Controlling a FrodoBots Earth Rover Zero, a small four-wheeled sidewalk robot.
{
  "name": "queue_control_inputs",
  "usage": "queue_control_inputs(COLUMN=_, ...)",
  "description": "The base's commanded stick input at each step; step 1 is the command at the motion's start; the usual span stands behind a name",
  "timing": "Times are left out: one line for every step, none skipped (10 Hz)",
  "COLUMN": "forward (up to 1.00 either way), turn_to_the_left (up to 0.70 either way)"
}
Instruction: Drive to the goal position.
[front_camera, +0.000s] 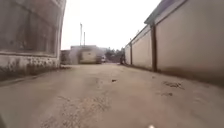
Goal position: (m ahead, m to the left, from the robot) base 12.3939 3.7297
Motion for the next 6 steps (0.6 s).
queue_control_inputs(forward=0.30, turn_to_the_left=0.00)
queue_control_inputs(forward=0.30, turn_to_the_left=0.00)
queue_control_inputs(forward=0.30, turn_to_the_left=0.00)
queue_control_inputs(forward=0.30, turn_to_the_left=0.00)
queue_control_inputs(forward=0.30, turn_to_the_left=0.00)
queue_control_inputs(forward=0.30, turn_to_the_left=0.00)
